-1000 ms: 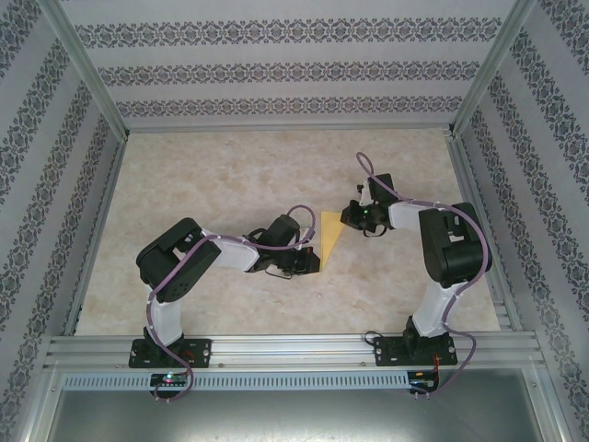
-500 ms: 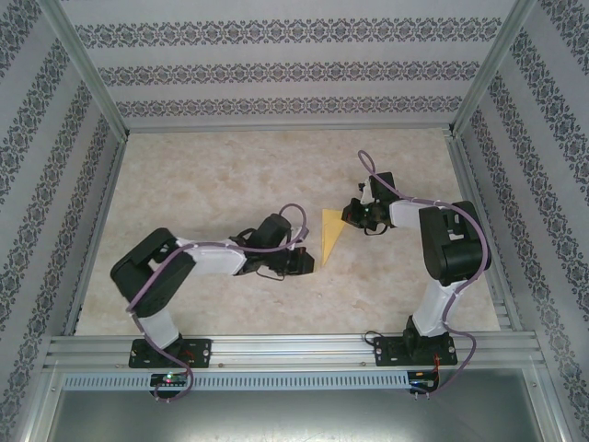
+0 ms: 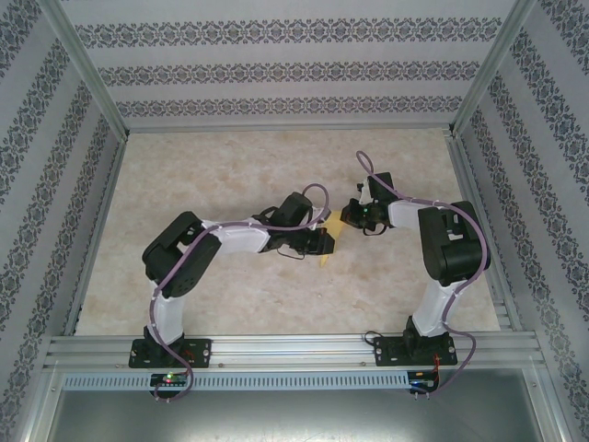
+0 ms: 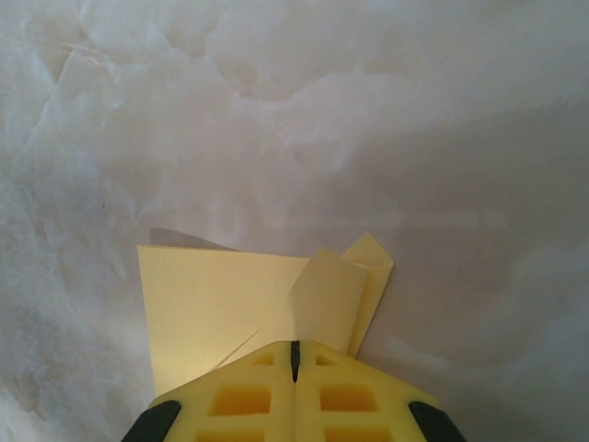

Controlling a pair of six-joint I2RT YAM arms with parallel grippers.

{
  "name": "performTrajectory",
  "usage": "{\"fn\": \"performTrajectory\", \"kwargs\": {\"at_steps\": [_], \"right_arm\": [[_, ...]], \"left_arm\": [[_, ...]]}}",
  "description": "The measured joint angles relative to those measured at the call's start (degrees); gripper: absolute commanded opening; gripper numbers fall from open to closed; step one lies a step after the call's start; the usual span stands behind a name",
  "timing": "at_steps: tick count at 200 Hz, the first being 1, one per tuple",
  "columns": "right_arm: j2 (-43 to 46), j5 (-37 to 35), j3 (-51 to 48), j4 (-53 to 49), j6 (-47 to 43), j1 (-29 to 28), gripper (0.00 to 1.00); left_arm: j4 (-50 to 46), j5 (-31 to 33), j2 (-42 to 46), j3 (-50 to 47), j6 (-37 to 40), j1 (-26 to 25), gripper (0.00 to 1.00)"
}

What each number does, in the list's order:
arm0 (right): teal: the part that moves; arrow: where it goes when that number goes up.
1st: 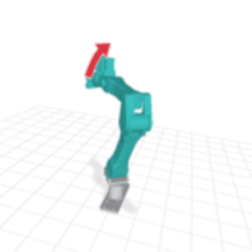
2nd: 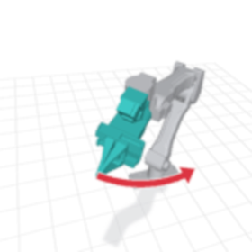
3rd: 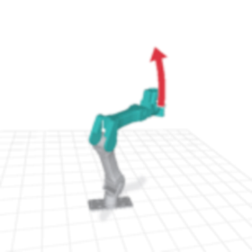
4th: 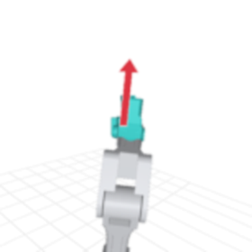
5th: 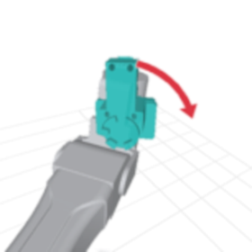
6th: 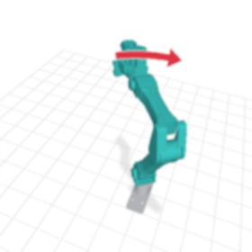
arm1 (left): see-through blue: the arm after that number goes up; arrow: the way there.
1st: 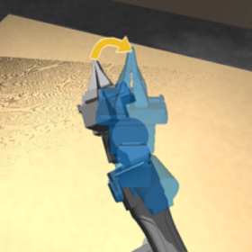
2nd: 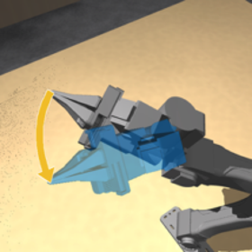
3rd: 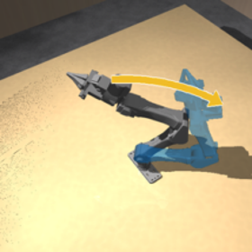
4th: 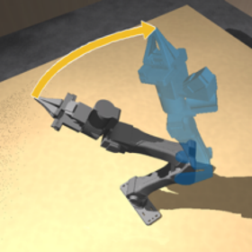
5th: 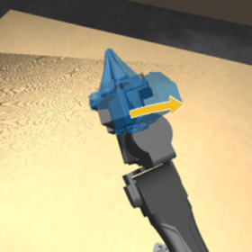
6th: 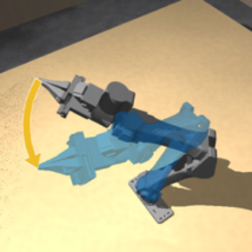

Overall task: Fold a paper plane with a square sheet of paper (fold left side to right side)
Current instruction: Fold the wing for the fifth time at the center of the table.

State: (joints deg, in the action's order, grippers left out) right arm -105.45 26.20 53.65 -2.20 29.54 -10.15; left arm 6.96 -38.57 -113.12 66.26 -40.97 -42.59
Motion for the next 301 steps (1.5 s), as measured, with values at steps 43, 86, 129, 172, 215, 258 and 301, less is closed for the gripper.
{"fn": "performTrajectory", "kwargs": {"at_steps": [43,86,129,172,215,258,301], "right_arm": [[0.00,0.04,0.00,0.00,0.00,-0.24,0.00],[0.09,0.02,-0.02,0.00,0.00,-0.87,0.00],[3.39,-0.28,-2.01,-1.14,0.00,-0.90,0.00],[11.41,-0.63,-5.38,-0.59,0.11,-0.90,0.00],[9.35,0.13,-5.97,1.66,0.52,-2.51,0.00],[2.91,0.20,-3.32,1.55,0.37,-3.13,0.00],[0.24,0.79,-0.87,1.44,-0.02,-2.78,0.00]], "left_arm": [[-1.92,1.84,-2.93,1.27,1.20,2.25,0.12],[-2.25,2.49,-4.90,1.09,1.42,2.58,0.11],[-1.99,3.04,-4.76,0.55,1.79,2.54,0.11],[-1.84,5.42,-4.07,-0.11,2.95,1.68,0.11],[-2.29,7.15,-3.52,-0.46,3.91,1.33,0.10],[-3.58,7.58,-3.15,-0.46,4.66,1.33,0.10],[-3.80,7.74,-3.10,-0.46,4.81,1.33,0.09]]}}
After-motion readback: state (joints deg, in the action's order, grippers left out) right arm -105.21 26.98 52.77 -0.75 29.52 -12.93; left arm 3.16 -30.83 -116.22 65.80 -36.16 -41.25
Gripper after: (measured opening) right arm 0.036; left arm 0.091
